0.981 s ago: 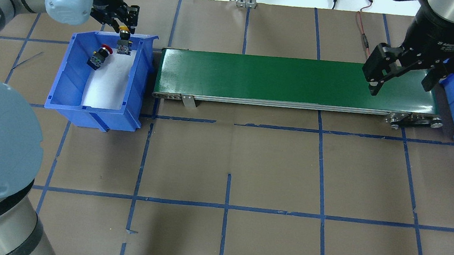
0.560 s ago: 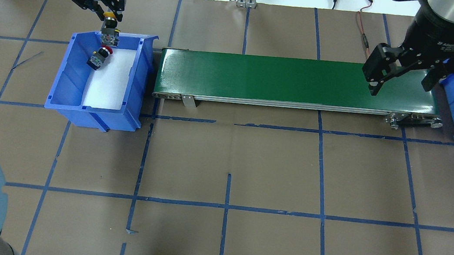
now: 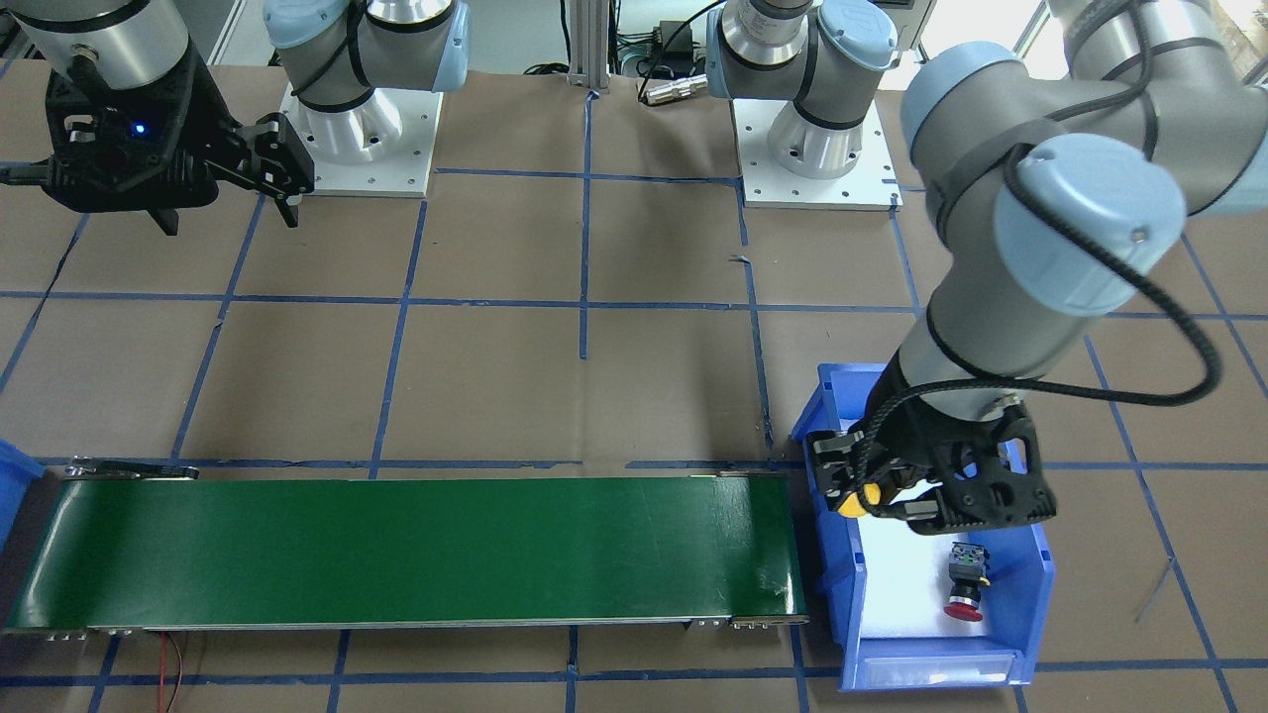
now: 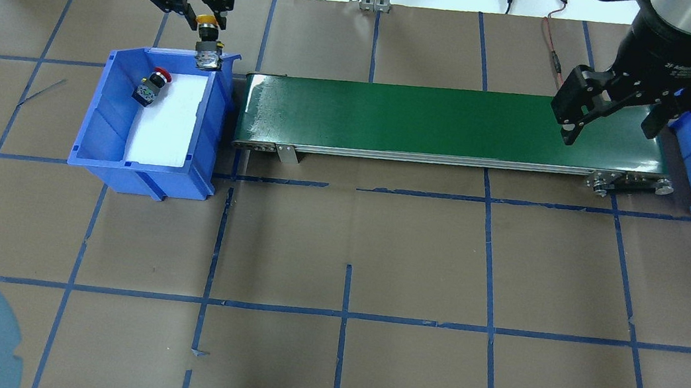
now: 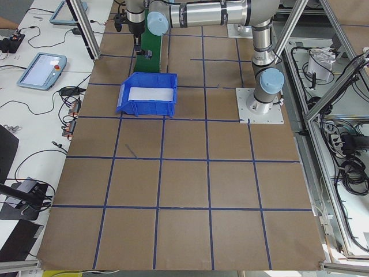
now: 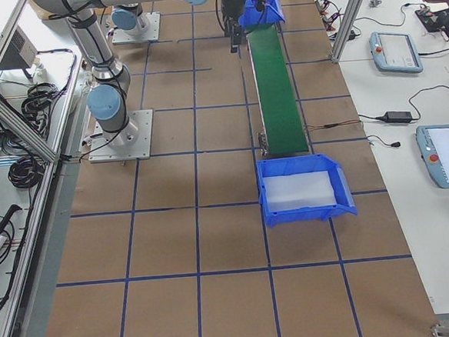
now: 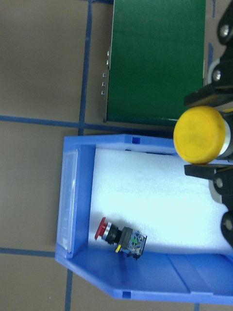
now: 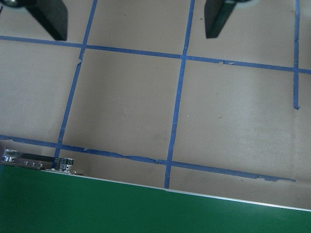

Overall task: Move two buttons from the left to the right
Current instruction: 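Lift the yellow button and set it on the near end of the conveyor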

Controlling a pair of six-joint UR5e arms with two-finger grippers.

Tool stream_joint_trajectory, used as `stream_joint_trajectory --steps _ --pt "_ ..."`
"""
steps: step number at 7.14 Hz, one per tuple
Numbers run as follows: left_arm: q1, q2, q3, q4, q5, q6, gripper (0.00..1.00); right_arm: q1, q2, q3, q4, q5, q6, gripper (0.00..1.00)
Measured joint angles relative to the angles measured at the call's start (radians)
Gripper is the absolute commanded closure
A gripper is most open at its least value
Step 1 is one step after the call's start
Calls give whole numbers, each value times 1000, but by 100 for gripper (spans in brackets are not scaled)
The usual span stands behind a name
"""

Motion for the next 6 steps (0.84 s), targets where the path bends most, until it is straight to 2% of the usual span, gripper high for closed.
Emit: stream_joint_trajectory --steps 4,5,6 --pt "-126 -128 -9 116 12 -217 61 0 0 0 1 0 -1 0" --pt "-145 -150 -10 142 19 -241 21 0 0 0 0 0 -1 0" --pt "-153 -162 -10 156 25 -251 0 0 1 0 0 0 0 0"
